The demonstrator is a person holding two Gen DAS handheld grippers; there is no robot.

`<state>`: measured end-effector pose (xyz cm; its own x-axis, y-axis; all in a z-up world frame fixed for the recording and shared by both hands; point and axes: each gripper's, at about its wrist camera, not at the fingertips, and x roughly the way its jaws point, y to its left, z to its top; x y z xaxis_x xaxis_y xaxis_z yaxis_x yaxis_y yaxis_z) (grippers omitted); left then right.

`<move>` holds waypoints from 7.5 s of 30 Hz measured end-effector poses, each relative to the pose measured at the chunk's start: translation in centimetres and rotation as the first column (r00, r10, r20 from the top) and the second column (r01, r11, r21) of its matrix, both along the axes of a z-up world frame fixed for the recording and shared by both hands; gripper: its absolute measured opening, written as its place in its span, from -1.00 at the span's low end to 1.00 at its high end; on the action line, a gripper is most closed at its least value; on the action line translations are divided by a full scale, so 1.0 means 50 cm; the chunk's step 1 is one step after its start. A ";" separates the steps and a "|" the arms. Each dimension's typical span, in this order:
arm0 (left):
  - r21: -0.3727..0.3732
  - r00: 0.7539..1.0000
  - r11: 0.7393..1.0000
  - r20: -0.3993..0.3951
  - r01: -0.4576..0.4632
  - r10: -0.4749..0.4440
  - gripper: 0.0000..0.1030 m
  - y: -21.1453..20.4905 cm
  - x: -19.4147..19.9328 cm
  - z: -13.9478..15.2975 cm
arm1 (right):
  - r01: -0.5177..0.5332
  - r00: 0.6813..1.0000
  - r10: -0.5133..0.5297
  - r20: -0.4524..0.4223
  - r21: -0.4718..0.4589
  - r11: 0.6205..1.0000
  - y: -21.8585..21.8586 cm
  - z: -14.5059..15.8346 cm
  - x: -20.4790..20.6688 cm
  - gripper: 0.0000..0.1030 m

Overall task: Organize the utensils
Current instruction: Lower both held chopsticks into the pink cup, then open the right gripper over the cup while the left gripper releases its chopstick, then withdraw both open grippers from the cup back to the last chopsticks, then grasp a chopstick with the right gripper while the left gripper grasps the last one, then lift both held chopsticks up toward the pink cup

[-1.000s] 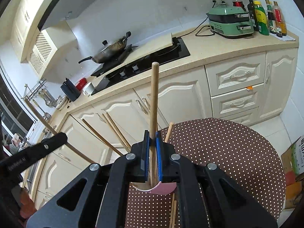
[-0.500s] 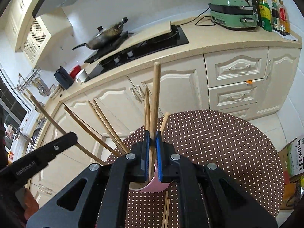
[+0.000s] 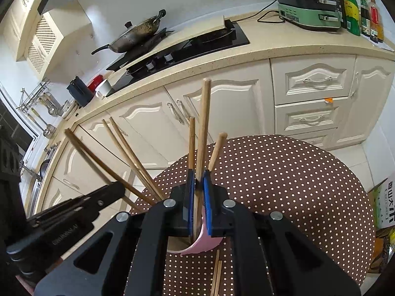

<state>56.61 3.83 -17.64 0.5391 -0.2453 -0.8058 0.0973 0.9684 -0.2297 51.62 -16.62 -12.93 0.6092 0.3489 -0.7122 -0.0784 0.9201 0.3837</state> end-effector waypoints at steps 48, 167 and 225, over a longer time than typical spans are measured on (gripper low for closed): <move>0.113 0.995 0.992 0.095 -0.052 0.041 0.17 0.029 -0.115 0.064 | 0.035 0.999 -0.035 0.022 -0.016 0.999 -0.054 0.061 -0.121 0.71; 0.175 0.921 0.960 -0.363 0.220 -0.145 0.38 -0.156 -0.168 -0.292 | 0.074 0.927 -0.077 -0.366 -0.023 0.997 -0.152 -0.292 -0.230 -0.90; 0.161 0.991 0.980 -0.087 0.116 -0.103 -0.89 -0.083 -0.236 -0.060 | 0.052 0.997 -0.049 -0.059 0.041 0.998 -0.079 -0.062 -0.237 -0.90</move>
